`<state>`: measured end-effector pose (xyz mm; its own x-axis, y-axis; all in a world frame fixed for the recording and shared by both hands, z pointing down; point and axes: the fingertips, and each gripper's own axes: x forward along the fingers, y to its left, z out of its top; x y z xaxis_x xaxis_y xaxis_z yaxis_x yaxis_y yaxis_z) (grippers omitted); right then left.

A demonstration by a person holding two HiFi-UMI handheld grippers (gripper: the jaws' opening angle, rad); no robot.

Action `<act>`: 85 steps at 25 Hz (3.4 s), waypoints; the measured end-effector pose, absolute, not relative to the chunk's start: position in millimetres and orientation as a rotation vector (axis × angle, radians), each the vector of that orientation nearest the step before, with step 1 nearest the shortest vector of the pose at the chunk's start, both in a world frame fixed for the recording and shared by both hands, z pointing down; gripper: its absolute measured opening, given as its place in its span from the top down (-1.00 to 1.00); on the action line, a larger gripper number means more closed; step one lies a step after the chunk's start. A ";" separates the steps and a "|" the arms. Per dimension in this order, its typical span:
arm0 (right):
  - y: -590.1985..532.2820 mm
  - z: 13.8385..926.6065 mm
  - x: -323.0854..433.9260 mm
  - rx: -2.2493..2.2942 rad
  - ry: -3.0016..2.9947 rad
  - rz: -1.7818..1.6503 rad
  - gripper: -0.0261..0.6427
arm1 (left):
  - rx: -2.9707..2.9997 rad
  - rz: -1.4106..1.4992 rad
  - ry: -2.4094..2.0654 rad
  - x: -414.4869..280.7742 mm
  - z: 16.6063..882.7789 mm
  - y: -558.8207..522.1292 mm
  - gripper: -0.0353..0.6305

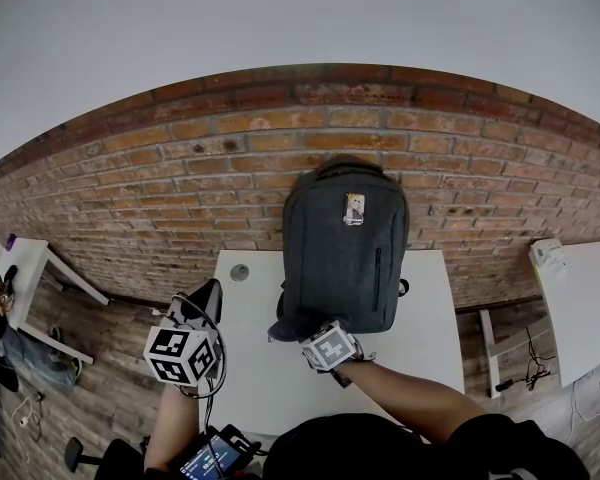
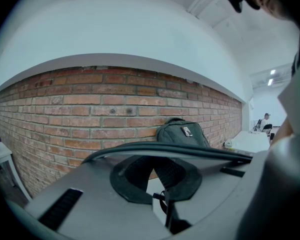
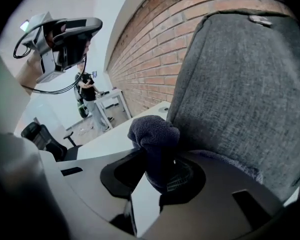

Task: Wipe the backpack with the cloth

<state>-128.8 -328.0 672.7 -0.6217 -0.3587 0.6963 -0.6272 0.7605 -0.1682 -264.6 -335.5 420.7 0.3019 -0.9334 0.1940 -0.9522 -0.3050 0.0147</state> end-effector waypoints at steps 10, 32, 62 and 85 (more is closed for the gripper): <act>-329.2 689.5 -51.2 0.876 -2.253 0.595 0.67 | 2.477 0.215 -1.723 -243.4 414.9 -345.6 0.90; -352.1 701.2 137.4 1.326 -2.030 0.774 0.67 | 2.517 0.275 -1.668 -219.3 416.1 -343.3 0.90; -473.4 399.4 167.4 1.823 -2.639 0.351 0.67 | 2.482 0.274 -1.687 -211.5 422.6 -354.7 0.90; -290.8 343.5 223.9 1.756 -2.767 -0.088 0.67 | 2.628 0.220 -1.616 -92.7 394.9 -288.9 0.90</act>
<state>223.9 -290.8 343.5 -0.4197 -0.8962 -0.1438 -0.9035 0.4276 -0.0283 -92.7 -288.9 394.9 0.4442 -0.8839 0.1462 -0.8908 -0.4532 -0.0330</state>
